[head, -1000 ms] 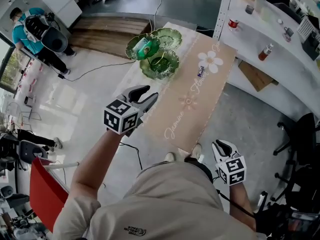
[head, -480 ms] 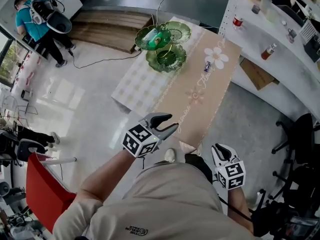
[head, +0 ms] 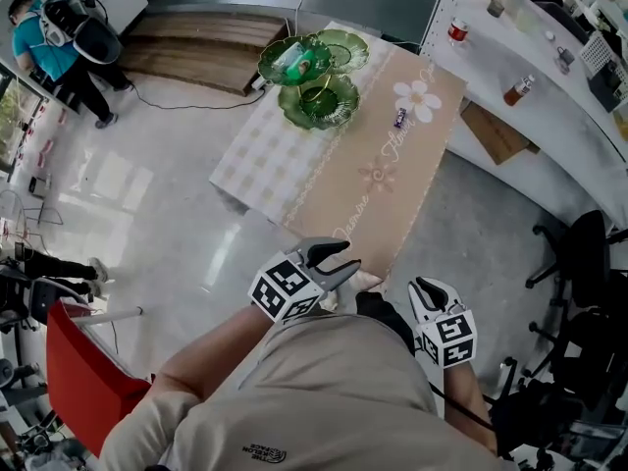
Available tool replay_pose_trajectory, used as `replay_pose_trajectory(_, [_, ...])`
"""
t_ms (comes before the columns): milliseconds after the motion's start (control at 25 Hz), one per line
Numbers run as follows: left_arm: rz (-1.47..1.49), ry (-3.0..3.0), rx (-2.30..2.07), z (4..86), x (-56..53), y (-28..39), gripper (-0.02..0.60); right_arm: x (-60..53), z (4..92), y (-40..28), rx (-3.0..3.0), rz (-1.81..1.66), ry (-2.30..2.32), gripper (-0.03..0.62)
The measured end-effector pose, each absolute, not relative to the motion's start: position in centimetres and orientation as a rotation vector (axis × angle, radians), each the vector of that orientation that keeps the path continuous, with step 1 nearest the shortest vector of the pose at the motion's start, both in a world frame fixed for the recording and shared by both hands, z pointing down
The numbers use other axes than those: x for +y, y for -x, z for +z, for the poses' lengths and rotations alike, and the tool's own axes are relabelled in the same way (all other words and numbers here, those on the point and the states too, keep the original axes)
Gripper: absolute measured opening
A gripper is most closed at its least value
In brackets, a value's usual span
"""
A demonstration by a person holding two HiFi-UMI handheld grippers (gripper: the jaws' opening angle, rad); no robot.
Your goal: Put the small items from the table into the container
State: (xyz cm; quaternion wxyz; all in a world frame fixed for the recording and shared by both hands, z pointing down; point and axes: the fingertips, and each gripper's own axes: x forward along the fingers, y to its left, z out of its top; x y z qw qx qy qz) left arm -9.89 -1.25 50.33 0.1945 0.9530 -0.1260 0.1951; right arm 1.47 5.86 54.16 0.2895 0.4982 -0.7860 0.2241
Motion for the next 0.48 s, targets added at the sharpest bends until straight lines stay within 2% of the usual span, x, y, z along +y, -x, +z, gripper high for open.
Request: replay_pose_trajectory(480, [0.538, -2.68, -0.393, 51.2, -5.6, 6.8, 0.161, 5.6, 54.2, -3.5, -2.072, 0.621, -1.376, 0.067])
